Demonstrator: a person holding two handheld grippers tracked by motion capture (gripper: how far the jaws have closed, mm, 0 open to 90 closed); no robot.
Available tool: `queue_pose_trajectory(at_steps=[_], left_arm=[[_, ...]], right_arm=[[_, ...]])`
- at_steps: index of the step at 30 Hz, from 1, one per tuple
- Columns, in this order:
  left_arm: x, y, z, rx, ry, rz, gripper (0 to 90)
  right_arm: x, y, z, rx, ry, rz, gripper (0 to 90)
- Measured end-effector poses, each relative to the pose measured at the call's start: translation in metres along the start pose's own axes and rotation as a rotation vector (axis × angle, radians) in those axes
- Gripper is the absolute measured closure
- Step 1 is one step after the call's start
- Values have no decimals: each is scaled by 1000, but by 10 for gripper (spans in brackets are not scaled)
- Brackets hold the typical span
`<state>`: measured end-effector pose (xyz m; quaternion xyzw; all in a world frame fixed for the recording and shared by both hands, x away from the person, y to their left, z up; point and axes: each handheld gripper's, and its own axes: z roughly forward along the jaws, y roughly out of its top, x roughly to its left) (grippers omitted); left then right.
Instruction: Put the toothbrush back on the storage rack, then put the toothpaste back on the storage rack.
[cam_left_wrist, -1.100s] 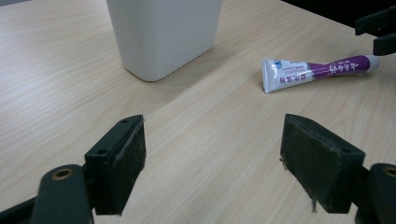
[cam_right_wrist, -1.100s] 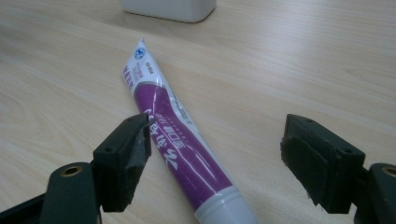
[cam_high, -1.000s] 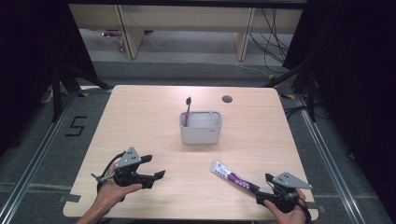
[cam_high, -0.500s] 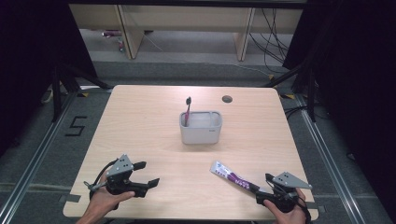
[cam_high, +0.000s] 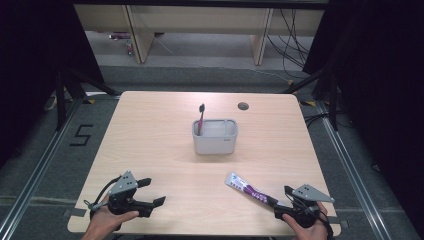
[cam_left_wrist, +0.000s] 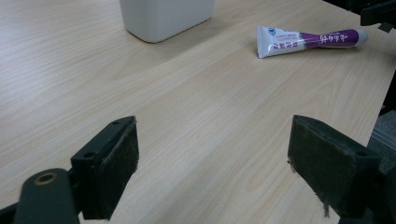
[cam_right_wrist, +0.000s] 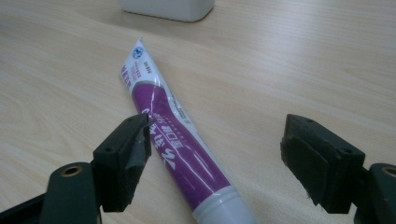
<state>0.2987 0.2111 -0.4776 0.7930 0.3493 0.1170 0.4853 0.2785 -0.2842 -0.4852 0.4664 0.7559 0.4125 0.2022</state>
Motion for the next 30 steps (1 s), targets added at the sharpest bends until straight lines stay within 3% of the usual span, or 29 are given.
queue_pose_trajectory(at_steps=[16,19,22,26,28,30], left_arm=[[-11,-19,-10,38,-1,8,161],[-14,-24,-11,60,5,30,161],[-16,-27,-13,89,36,83,161],[-19,-31,-16,90,43,81,161],[-18,-31,-18,128,40,107,161],[-18,-31,-17,129,48,107,161]], right_arm=[[0,0,-1,-8,13,0,248],[0,-1,-1,-11,16,-1,248],[0,-1,0,-15,11,-14,248],[1,0,1,-7,14,-16,248],[2,0,0,-4,14,-12,248],[2,0,1,-3,19,-21,249]])
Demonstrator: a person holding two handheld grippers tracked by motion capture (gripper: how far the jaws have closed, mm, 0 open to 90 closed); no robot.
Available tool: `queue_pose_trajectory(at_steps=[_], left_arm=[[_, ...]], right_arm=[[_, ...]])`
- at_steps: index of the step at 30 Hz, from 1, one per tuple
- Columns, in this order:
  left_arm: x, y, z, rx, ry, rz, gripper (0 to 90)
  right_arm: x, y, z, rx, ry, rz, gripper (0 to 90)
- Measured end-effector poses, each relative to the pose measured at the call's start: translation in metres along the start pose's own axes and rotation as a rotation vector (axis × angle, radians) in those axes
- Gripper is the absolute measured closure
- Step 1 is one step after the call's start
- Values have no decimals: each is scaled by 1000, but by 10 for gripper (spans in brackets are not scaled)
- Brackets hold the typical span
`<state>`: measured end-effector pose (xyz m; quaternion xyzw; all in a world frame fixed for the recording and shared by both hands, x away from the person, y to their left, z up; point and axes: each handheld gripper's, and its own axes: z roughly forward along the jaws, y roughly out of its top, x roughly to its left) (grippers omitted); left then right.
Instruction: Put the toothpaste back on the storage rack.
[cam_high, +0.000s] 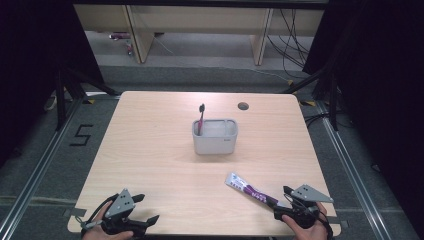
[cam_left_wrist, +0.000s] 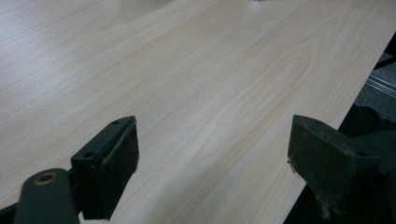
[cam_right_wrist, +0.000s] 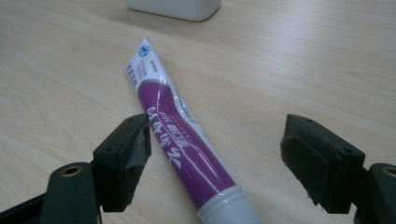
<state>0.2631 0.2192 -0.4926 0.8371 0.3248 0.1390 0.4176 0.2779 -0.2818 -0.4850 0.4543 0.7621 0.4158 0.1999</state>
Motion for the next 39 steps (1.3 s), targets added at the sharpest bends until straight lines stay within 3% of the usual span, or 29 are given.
queue_pose_trajectory(at_steps=[1,2,3,5,10,11,13,14,18,19,23,25,32,34,39], left_arm=[[-4,-1,3,-44,-2,-38,161],[-3,-1,4,-38,-8,-30,161],[-1,-1,2,1,-3,9,161],[-4,-1,5,-17,-12,-23,161],[-4,-1,5,-13,-15,-22,161],[-4,-2,5,-16,-16,-17,161],[-3,-1,3,-3,-16,-9,162],[-3,-2,4,-21,-12,-15,162],[-1,-3,3,-14,-8,-28,161],[-1,-3,3,-11,-7,-30,161],[-1,-3,3,-12,-7,-30,161],[-1,-3,2,-7,-5,-28,161],[-2,-3,1,-5,-16,-28,161],[-2,-3,1,-6,-16,-26,161],[-2,-3,0,-1,-17,-28,161]], right_arm=[[0,0,0,0,3,-5,249],[1,0,0,2,6,-8,258],[1,1,1,10,14,-16,279],[4,3,1,23,42,-27,291],[16,14,4,87,74,-70,305],[16,17,4,87,65,-112,308],[20,20,5,103,84,-128,316],[22,22,4,108,74,-154,322],[26,25,3,151,61,-189,331],[25,27,5,140,52,-225,335],[34,33,10,199,69,-220,362],[35,36,14,222,61,-275,378],[38,43,27,319,37,-364,415],[40,44,29,340,34,-354,427],[41,47,35,378,35,-391,446]])
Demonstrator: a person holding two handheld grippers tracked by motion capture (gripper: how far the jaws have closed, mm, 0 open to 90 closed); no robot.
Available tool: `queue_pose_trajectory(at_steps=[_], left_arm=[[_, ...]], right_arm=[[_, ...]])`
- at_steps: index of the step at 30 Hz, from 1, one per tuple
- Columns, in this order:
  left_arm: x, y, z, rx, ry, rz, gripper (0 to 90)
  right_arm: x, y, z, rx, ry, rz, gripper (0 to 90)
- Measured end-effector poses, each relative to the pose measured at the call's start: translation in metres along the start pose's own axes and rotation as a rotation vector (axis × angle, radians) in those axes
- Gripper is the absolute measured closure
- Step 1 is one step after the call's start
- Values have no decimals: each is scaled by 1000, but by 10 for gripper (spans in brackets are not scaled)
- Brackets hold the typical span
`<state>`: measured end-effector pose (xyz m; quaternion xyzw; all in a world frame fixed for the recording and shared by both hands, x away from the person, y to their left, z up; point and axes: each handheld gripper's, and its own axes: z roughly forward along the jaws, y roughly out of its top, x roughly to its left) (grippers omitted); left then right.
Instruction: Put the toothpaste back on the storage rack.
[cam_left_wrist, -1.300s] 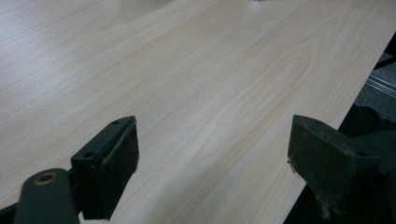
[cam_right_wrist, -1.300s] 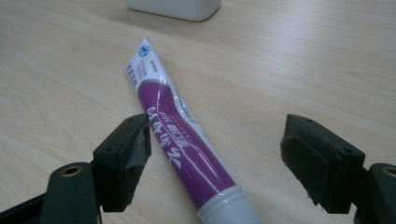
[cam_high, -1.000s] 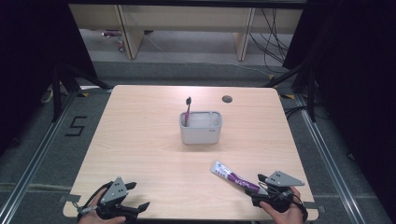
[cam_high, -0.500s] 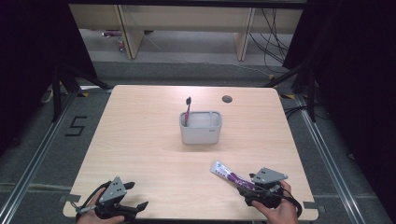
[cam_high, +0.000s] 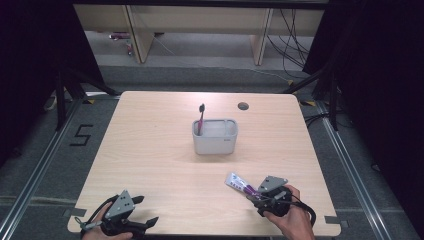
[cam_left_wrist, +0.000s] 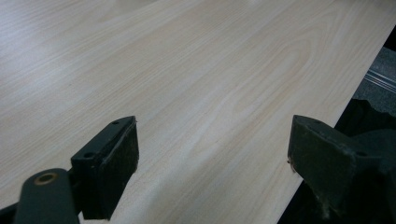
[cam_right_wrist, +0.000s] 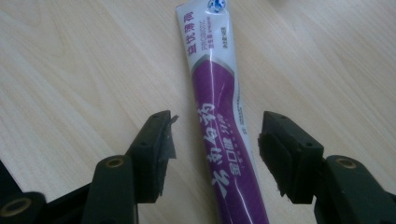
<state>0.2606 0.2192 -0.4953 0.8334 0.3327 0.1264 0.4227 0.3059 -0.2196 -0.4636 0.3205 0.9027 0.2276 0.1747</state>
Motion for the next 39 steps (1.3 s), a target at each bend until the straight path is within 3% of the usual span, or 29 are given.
queue_pose_trajectory(at_steps=[15,17,18,19,20,23,24,27,29,30,32,35,36,39], left_arm=[[1,0,-1,14,-1,10,161],[-1,-1,0,-18,5,-7,161],[1,0,-1,11,13,23,161],[1,0,-2,14,13,23,161],[-1,-1,0,-17,5,-6,161],[-1,-1,1,-16,1,-8,161],[0,-1,-1,4,-2,15,161],[-1,-1,1,-26,5,-8,161],[-1,-1,1,-20,3,-7,161],[0,-1,-1,4,6,13,161],[-1,-1,1,-23,4,-9,161],[0,-1,0,-7,3,14,161],[-2,-1,1,-15,-2,-4,161],[0,-1,0,-13,6,3,161]], right_arm=[[-4,11,14,97,12,-28,513],[-4,13,16,119,11,-20,522],[-5,13,17,125,17,-25,523],[-4,14,18,136,15,-25,529],[-5,15,19,145,17,-26,531],[-5,18,20,173,23,-11,536],[-6,19,21,181,31,-7,538],[-8,21,23,199,39,-9,542],[-10,23,25,208,40,-28,544],[-10,23,25,214,36,-16,547],[-10,25,25,228,41,-18,561],[-12,27,26,238,47,-18,573],[-13,27,26,240,45,-24,572],[-14,29,28,258,54,-35,573]])
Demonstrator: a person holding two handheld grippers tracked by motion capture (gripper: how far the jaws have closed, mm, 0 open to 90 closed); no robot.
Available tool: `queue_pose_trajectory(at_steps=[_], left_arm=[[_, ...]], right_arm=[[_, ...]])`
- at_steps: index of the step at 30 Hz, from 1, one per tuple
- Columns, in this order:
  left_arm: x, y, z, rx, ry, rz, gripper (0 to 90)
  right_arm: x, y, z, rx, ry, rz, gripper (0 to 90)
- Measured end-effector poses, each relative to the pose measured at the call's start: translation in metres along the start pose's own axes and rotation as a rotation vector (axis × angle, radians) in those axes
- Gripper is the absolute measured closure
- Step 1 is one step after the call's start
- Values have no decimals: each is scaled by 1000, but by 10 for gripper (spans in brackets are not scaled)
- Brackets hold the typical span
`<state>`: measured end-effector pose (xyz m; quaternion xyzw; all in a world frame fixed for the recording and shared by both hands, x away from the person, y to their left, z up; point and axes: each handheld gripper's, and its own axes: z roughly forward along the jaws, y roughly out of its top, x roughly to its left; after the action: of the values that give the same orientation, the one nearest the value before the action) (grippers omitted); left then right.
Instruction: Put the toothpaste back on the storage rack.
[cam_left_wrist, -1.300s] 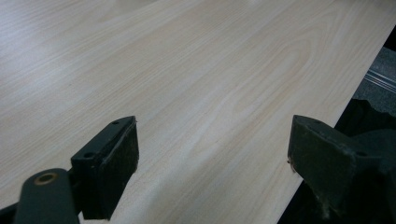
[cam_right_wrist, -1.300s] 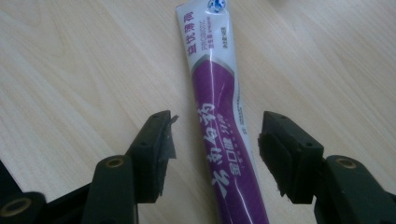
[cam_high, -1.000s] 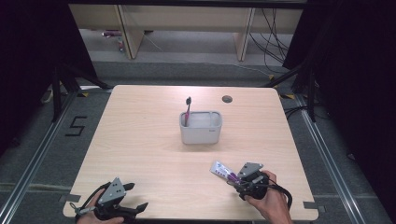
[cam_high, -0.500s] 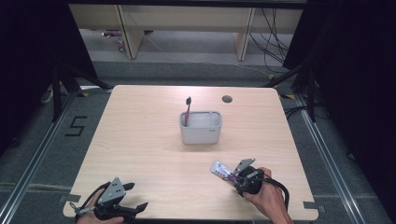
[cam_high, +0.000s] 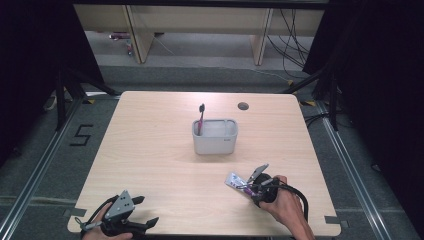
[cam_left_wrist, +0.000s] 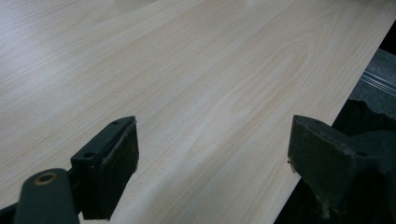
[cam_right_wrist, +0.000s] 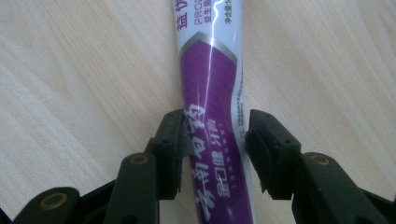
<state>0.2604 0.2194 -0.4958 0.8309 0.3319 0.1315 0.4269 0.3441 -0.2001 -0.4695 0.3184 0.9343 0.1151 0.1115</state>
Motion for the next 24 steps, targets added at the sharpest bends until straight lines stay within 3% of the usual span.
queue_pose_trajectory(at_steps=[11,13,14,18,19,21,24], left_arm=[[-1,0,0,-3,-3,-8,161],[-1,0,0,2,-4,-1,161],[-2,-1,1,-14,-10,-20,161],[-2,-1,0,-10,-9,-22,161],[0,0,-2,22,-3,11,161],[0,-1,0,-1,-3,-6,161],[-2,-1,0,4,-9,-18,161]], right_arm=[[-3,10,4,44,7,-31,638],[-4,12,5,66,5,-4,660],[-6,12,6,73,3,-4,677],[-14,13,10,77,19,-2,725],[-15,12,10,75,24,9,728],[-16,12,11,69,33,20,729],[-20,10,10,61,55,39,734]])
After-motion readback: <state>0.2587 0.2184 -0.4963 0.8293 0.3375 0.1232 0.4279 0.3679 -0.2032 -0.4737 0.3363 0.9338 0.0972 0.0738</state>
